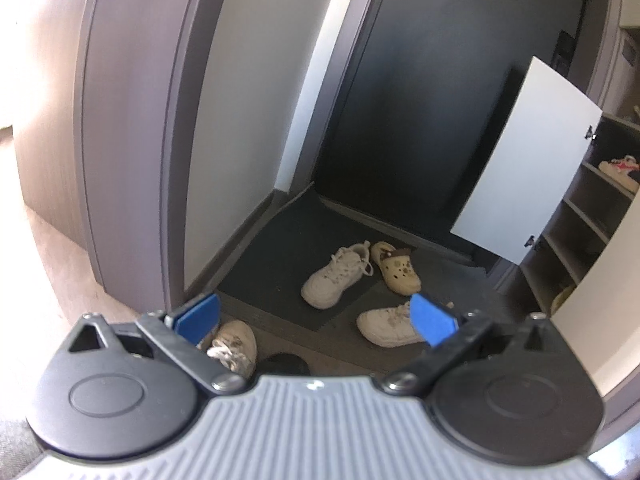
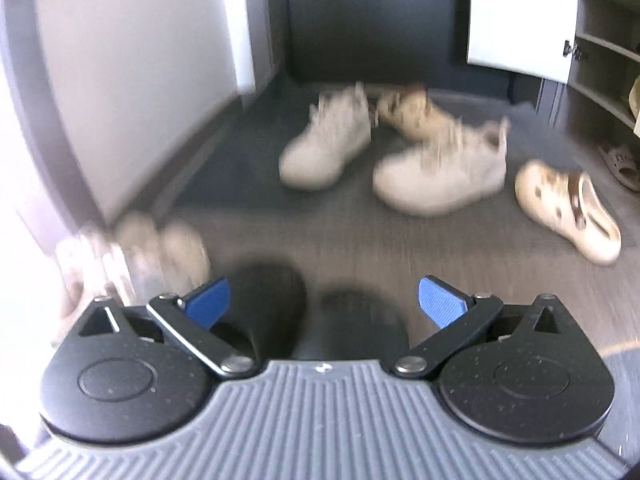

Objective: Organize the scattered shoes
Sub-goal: 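Raise the open right gripper away from the slides, then lower the left gripper onto a white lace-up sneaker and grasp its heel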

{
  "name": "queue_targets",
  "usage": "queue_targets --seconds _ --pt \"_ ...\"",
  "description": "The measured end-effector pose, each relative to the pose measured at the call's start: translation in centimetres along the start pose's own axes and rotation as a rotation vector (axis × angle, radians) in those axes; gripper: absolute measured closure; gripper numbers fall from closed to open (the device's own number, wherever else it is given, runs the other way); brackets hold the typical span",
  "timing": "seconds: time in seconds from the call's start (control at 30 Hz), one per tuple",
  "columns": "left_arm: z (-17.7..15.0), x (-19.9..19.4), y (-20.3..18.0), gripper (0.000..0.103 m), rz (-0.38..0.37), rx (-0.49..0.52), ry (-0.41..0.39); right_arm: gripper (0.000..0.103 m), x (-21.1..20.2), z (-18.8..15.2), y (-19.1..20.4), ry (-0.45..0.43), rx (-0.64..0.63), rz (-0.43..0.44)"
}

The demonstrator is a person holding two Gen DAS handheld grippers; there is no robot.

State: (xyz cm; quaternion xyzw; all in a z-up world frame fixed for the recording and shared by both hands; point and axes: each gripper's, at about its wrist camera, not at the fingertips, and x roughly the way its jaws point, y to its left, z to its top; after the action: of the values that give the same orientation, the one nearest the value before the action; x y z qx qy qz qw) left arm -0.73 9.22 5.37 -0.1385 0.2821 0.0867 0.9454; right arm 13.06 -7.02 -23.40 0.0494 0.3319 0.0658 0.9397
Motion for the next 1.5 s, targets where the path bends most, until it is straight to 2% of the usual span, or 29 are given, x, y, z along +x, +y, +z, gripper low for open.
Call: queue_targets --seconds 0.07,0.2,0.27,0.33,0.4,0.5,0.6,0.7,0.87,0.9,1.03,1.13,1.2,1.33,1.5 --pt "0.2 -0.1 -0.1 0.0 0.044 0.025 -0.031 0.0 -1.3 2.8 -0.3 -0.017 0.013 -0.006" --pt "1.0 0.2 -1.0 0.0 0.08 0.152 -0.066 0.0 -6.6 10.4 -1.1 -0.044 0.025 0.016" --pt "1.6 1.0 -1.3 0.0 0.068 0.219 -0.04 0.0 -9.3 13.5 -2.0 -0.049 0.068 0.042" --pt "2.9 2.3 -1.8 0.0 0.062 0.284 0.018 0.0 -12.0 16.2 -2.9 -0.06 0.112 0.066" --pt "4.2 3.4 -2.2 0.0 0.054 0.297 0.086 0.0 -15.5 18.4 -3.8 -0.091 0.151 0.087" --pt "6.3 5.5 -3.4 0.0 0.014 0.302 0.151 0.0 -19.4 19.8 -4.5 -0.125 0.167 0.133" --pt "8.3 9.2 -5.4 0.0 -0.028 0.355 0.132 0.0 -22.7 19.7 -5.7 -0.145 0.18 0.17" --pt "8.4 14.3 -6.9 0.0 -0.072 0.409 0.111 0.0 -23.7 19.0 -6.6 -0.151 0.187 0.185" --pt "6.3 23.7 -8.9 0.0 -0.107 0.485 0.094 0.0 -22.7 16.6 -8.5 -0.145 0.264 0.222" --pt "5.8 25.2 -9.0 0.0 -0.11 0.484 0.071 0.0 -22.1 16.2 -8.6 -0.113 0.286 0.217" --pt "3.9 36.0 -9.9 0.0 -0.156 0.463 0.047 0.0 -20.2 15.5 -7.4 -0.027 0.288 0.264" --pt "2.6 42.1 -9.9 0.0 -0.129 0.458 0.087 0.0 -17.4 15.4 -6.7 0.087 0.314 0.343" --pt "1.6 46.9 -9.9 0.0 -0.12 0.453 0.12 0.0 -15.8 15.4 -7.2 0.128 0.36 0.363" --pt "-0.6 56.1 -9.6 0.0 -0.134 0.474 0.183 0.0 -11.7 15.6 -9.5 0.187 0.47 0.307" --pt "-3.0 63.3 -10.7 0.0 -0.156 0.582 0.218 0.0 -6.6 15.7 -12.5 0.246 0.543 0.215"
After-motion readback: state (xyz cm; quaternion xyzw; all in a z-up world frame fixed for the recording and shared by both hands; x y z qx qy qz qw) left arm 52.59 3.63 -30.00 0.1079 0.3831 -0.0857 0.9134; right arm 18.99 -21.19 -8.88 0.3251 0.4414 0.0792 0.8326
